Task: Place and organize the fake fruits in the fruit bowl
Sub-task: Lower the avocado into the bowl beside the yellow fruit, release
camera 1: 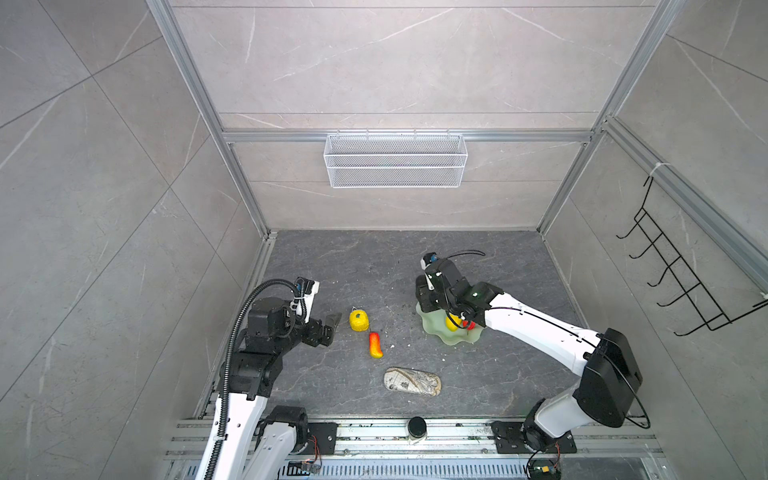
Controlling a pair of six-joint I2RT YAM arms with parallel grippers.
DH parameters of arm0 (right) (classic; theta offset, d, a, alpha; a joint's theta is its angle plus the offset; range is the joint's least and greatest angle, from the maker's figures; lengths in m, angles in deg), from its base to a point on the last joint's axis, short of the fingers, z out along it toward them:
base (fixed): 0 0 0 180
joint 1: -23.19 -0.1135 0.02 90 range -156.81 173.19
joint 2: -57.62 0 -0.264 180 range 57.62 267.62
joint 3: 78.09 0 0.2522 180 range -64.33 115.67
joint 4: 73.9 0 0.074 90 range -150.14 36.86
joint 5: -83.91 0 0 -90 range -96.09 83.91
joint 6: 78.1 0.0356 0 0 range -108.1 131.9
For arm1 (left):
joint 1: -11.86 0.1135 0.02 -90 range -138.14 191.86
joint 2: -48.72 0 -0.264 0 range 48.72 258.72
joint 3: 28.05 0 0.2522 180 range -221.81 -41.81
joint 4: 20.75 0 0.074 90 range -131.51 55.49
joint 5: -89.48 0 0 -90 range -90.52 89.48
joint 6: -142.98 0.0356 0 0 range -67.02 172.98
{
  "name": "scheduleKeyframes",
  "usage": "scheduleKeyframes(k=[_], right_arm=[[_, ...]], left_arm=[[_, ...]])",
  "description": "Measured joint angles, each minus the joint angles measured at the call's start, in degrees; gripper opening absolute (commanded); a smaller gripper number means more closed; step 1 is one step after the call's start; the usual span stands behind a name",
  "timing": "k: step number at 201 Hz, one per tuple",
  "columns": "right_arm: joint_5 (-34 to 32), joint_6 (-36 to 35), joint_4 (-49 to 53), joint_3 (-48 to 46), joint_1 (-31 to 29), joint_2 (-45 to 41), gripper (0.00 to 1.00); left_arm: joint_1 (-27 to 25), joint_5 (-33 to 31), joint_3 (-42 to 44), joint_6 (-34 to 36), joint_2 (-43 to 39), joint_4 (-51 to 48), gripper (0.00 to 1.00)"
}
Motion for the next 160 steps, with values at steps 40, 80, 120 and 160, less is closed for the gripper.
scheduleKeyframes(k=[40,80,120,160], right_arm=[[-4.07,4.39,-0.31,-5.68,0.87,0.98,0.06],[-5.86,6.32,-2.49,-7.54,2.40,5.05,0.06],[-6.40,6.45,-4.48,-8.28,3.54,8.33,0.07],[-6.78,6.45,-5.38,-8.28,3.76,9.70,0.16]], left_arm=[[0.00,0.00,0.00,0.00,0.00,0.02,1.00],[0.00,0.00,0.00,0.00,-0.13,0.00,1.00],[0.02,0.02,0.00,0.00,-0.26,0.00,1.00],[0.00,0.00,0.00,0.00,-0.26,0.00,1.00]])
